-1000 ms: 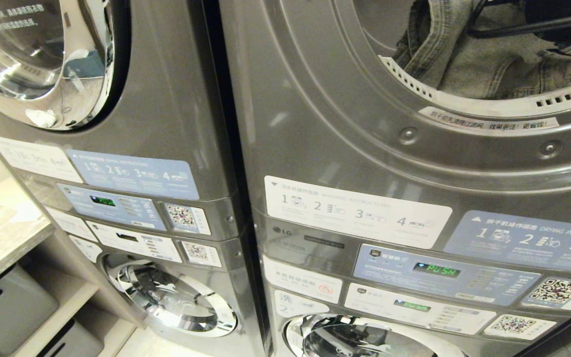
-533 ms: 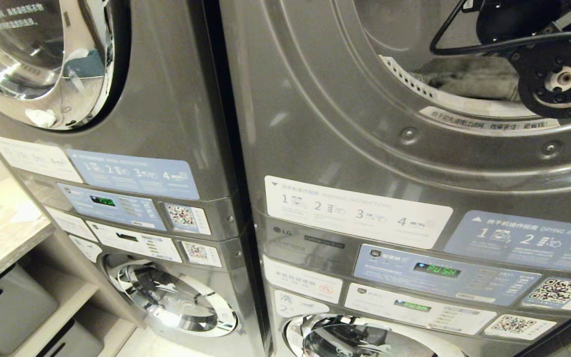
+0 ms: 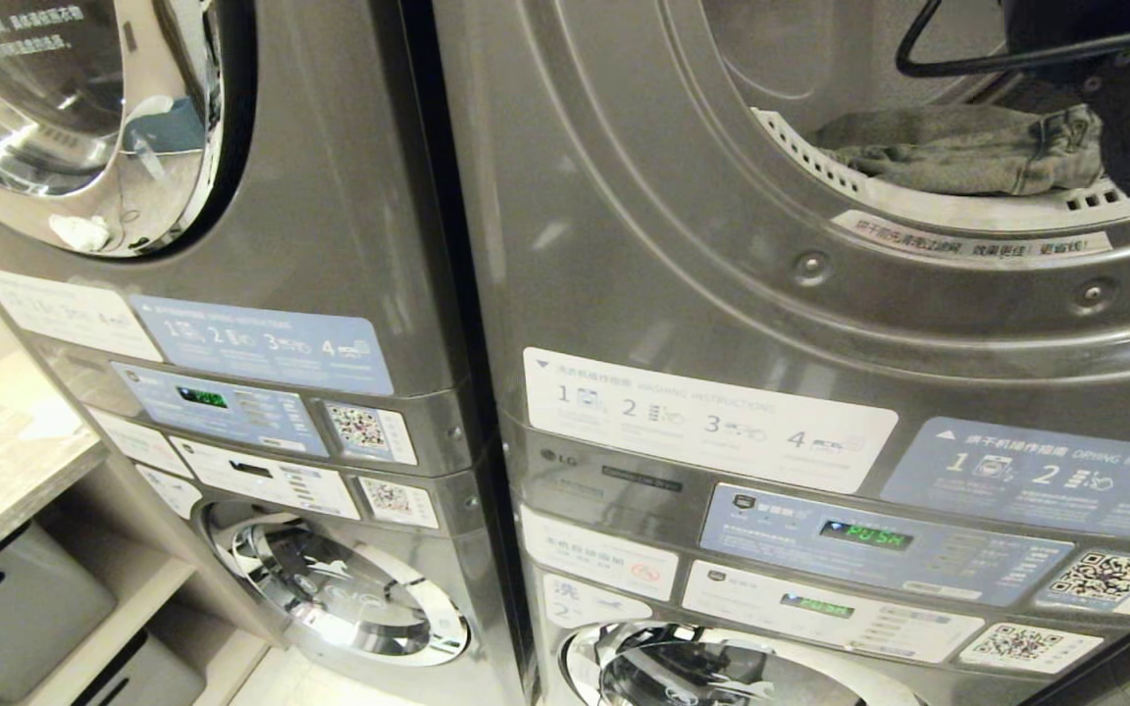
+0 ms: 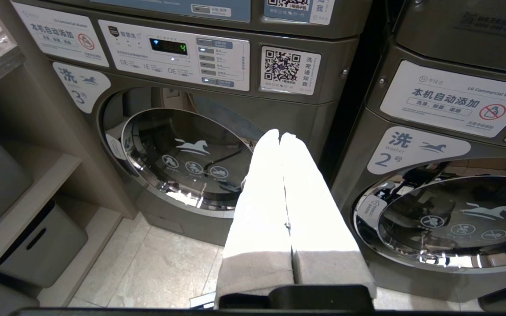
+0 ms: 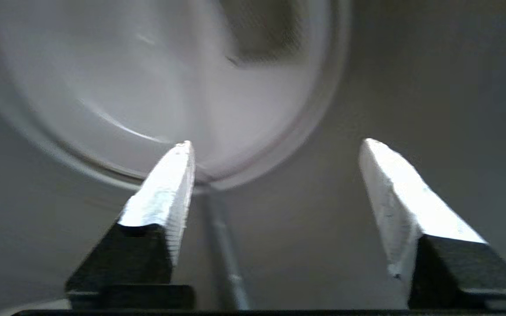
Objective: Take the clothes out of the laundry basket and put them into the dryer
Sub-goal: Put the clothes in the dryer, then close the dryer
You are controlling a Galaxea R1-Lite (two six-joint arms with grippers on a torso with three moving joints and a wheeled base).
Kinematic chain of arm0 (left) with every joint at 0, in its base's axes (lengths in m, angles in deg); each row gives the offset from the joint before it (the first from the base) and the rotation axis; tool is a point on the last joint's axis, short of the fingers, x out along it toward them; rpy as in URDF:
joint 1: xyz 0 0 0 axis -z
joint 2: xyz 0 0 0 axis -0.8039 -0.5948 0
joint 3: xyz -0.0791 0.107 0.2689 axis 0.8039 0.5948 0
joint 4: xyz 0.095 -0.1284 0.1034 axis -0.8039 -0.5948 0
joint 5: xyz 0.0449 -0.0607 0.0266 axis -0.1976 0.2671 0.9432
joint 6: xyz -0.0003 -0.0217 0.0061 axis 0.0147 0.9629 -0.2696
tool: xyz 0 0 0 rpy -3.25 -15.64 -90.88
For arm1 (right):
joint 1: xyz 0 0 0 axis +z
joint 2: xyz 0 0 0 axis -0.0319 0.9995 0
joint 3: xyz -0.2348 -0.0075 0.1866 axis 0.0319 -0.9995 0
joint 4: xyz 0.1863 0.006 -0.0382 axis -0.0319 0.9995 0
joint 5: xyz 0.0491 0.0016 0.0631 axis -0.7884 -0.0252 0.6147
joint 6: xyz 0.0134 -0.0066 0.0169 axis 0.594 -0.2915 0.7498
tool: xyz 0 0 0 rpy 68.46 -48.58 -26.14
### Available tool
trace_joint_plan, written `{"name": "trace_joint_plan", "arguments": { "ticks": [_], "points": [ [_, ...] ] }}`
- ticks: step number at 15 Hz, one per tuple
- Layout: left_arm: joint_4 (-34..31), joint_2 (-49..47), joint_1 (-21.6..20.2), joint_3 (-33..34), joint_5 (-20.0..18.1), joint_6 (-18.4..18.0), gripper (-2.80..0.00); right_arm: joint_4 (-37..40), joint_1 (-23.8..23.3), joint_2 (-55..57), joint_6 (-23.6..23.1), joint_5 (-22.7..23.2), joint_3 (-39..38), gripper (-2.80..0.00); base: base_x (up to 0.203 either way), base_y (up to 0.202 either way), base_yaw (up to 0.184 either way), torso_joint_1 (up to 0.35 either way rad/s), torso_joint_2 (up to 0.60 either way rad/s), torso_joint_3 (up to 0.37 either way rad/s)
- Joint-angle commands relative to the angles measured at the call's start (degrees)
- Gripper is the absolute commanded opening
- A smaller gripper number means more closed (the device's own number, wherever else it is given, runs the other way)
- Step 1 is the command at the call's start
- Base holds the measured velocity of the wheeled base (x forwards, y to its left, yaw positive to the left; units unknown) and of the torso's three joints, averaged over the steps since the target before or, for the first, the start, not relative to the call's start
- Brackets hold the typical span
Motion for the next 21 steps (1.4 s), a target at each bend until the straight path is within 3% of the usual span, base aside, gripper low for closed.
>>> {"name": "trace_joint_plan", "arguments": {
  "ticks": [1, 2, 3, 6, 11, 15, 18, 21],
  "points": [
    [0.0, 0.0, 0.0, 0.0, 0.0, 0.0, -2.80, 1.2, 0.9, -5.3, -0.1, 2.3, -1.9, 0.00, 0.000, 0.000, 0.000, 0.000, 0.00, 0.000],
    [0.0, 0.0, 0.0, 0.0, 0.0, 0.0, -2.80, 2.6, 1.0, -7.9, 0.1, 4.7, -4.3, 0.00, 0.000, 0.000, 0.000, 0.000, 0.00, 0.000],
    [0.0, 0.0, 0.0, 0.0, 0.0, 0.0, -2.80, 3.4, 1.1, -10.8, 0.4, 6.3, -7.1, -2.80, 0.000, 0.000, 0.000, 0.000, 0.00, 0.000],
    [0.0, 0.0, 0.0, 0.0, 0.0, 0.0, -2.80, 4.3, 4.6, -19.7, 2.5, 8.1, -19.3, -2.80, 0.000, 0.000, 0.000, 0.000, 0.00, 0.000],
    [0.0, 0.0, 0.0, 0.0, 0.0, 0.0, -2.80, 8.2, 11.7, -39.2, 7.6, 9.0, -52.5, -2.80, 0.000, 0.000, 0.000, 0.000, 0.00, 0.000],
    [0.0, 0.0, 0.0, 0.0, 0.0, 0.0, -2.80, 26.1, 13.1, -55.4, 11.1, 9.4, -68.0, -2.80, 0.000, 0.000, 0.000, 0.000, 0.00, 0.000],
    [0.0, 0.0, 0.0, 0.0, 0.0, 0.0, -2.80, 35.7, 11.3, -62.3, 17.5, 12.1, -78.5, -2.80, 0.000, 0.000, 0.000, 0.000, 0.00, 0.000],
    [0.0, 0.0, 0.0, 0.0, 0.0, 0.0, -2.80, 40.3, 2.8, -67.5, 21.9, 17.6, -87.0, -2.80, 0.000, 0.000, 0.000, 0.000, 0.00, 0.000]
  ]
}}
